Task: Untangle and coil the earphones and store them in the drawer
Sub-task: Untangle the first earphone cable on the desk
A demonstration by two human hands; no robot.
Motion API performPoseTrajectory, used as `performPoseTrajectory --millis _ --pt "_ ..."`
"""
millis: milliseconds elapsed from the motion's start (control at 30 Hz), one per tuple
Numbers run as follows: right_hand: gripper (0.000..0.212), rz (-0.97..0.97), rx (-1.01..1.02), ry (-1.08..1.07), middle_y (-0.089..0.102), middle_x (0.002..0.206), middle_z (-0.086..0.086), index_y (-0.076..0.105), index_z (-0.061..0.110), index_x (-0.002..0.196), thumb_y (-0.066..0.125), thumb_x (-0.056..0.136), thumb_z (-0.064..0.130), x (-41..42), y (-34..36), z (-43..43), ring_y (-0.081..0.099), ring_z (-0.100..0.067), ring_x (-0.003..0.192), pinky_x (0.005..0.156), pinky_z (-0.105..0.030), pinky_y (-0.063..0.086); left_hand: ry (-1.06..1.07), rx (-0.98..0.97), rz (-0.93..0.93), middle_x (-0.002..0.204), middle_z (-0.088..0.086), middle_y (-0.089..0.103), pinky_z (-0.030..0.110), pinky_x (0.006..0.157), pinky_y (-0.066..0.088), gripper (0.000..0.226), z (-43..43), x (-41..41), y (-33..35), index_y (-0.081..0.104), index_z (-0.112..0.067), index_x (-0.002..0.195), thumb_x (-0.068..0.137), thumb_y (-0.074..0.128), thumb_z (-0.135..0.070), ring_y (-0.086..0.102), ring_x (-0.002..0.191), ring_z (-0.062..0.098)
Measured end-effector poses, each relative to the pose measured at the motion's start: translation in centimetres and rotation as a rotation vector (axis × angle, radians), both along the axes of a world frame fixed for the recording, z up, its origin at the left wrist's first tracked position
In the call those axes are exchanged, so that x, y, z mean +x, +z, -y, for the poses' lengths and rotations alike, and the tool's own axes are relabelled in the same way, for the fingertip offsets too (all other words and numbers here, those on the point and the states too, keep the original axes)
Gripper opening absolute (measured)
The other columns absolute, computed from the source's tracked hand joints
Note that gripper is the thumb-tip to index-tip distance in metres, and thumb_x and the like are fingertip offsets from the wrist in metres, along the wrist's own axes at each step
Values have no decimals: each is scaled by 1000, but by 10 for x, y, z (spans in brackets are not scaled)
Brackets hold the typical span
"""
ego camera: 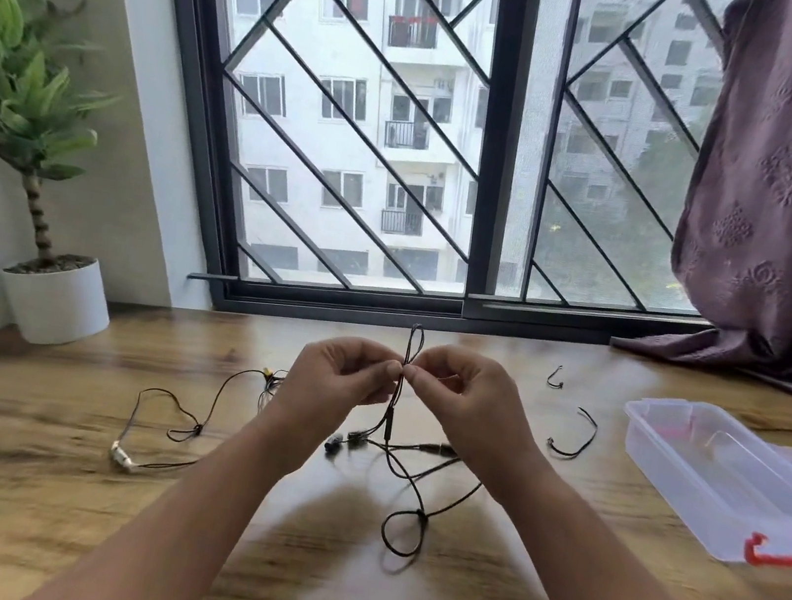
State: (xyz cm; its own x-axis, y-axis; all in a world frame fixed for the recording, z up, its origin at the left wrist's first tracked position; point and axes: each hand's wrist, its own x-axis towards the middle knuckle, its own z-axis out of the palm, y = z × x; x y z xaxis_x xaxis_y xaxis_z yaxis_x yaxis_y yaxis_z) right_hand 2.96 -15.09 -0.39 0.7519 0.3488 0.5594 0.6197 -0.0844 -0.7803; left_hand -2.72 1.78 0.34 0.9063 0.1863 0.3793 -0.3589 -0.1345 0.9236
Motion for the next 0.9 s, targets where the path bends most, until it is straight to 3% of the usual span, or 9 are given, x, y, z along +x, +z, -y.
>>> performPoseTrajectory --millis 133,200,267,400,500,633,700,800,900 --pt "12 -52 -6 20 61 60 18 71 21 81 70 91 26 -1 0 -1 54 0 58 61 -28 47 -25 31 -5 74 7 66 20 70 53 14 3 1 -3 72 3 98 94 67 -10 60 70 12" --pt "12 -82 -13 34 63 64 15 71 21 82 68 92 26 -2 1 -1 56 -1 63 69 -41 55 -20 35 -12 78 11 67 21 71 54 14 4 2 -3 72 1 97 96 64 -11 61 73 15" --pt "11 -110 -7 57 65 69 13 70 22 84 66 94 26 -3 0 -2 59 -5 70 75 -45 57 -18 36 -28 82 10 70 22 73 55 15 5 2 -4 72 -2 98 97 63 -14 65 79 17" --pt "11 -288 77 178 67 82 15 70 21 96 63 97 31 -2 -4 -2 62 1 78 73 -29 52 -84 -11 -40 91 10 75 24 77 56 16 2 2 -4 73 -3 103 96 65 -15 69 86 16" --pt "14 -378 80 245 68 88 15 68 21 100 63 99 33 1 -7 -2 61 2 81 76 -26 48 -81 -40 -20 98 15 76 27 80 57 16 2 1 -4 74 -4 103 91 71 -13 71 90 19" --pt "17 -301 66 208 65 82 11 69 27 95 65 91 43 1 -5 -1 57 -4 76 70 -26 48 -60 -33 -2 101 23 74 36 89 58 15 2 0 -2 76 -5 102 89 73 -12 69 94 27" --pt "20 -246 72 174 63 78 9 71 26 92 66 86 45 2 -6 -2 53 -8 72 68 -31 46 -40 -27 4 98 25 73 31 84 58 12 0 -1 -1 76 -4 99 88 73 -9 68 88 23" --pt "10 -115 73 66 70 77 15 73 24 88 72 88 33 6 -9 -3 60 -2 68 69 -25 47 -4 21 6 86 21 72 25 75 56 9 1 -1 -1 75 -2 95 88 73 -7 66 78 16" --pt "6 9 61 -25 74 85 15 75 26 86 76 88 20 8 -9 -1 69 -2 75 69 -16 50 45 107 6 75 9 70 21 69 54 5 2 -1 0 76 -4 90 87 75 -7 63 71 12"
